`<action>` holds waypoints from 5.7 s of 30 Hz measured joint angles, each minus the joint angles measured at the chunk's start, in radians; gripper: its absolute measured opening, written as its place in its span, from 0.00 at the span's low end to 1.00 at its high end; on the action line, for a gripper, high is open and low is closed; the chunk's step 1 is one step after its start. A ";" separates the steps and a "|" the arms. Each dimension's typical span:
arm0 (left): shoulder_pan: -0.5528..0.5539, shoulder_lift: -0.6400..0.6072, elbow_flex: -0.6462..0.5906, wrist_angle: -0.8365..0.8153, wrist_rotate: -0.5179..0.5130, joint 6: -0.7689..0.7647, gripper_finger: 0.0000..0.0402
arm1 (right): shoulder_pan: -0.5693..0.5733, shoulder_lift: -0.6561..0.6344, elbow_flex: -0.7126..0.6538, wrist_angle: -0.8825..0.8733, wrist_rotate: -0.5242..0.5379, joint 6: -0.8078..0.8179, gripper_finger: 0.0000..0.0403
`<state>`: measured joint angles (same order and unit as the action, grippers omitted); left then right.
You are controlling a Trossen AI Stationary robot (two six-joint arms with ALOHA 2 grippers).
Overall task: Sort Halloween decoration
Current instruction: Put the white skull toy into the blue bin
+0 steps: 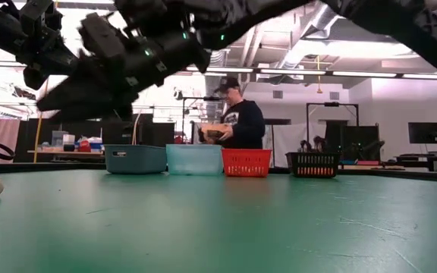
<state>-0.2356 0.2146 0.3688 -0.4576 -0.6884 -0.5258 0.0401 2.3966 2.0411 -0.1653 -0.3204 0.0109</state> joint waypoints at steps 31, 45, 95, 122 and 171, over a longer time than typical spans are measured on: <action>0.000 0.000 0.000 -0.026 0.027 -0.005 0.00 | 0.199 0.170 -0.001 0.347 0.349 0.083 0.58; 0.000 0.000 0.000 -0.031 0.066 -0.147 0.00 | 0.208 0.212 0.000 0.349 0.363 0.152 0.58; 0.000 0.000 0.000 -0.032 0.133 -0.122 0.00 | 0.187 0.224 0.077 0.421 0.319 -0.016 0.55; 0.000 0.001 0.000 -0.096 0.134 -0.123 0.00 | 0.185 0.356 0.304 0.157 0.324 0.015 0.46; 0.000 0.001 0.000 -0.097 0.027 -0.192 0.00 | 0.369 -0.551 -0.747 0.180 0.586 0.184 0.28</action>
<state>-0.2359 0.2157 0.3687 -0.5549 -0.6617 -0.7174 0.4095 1.8455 1.2939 0.0149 0.2660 0.1951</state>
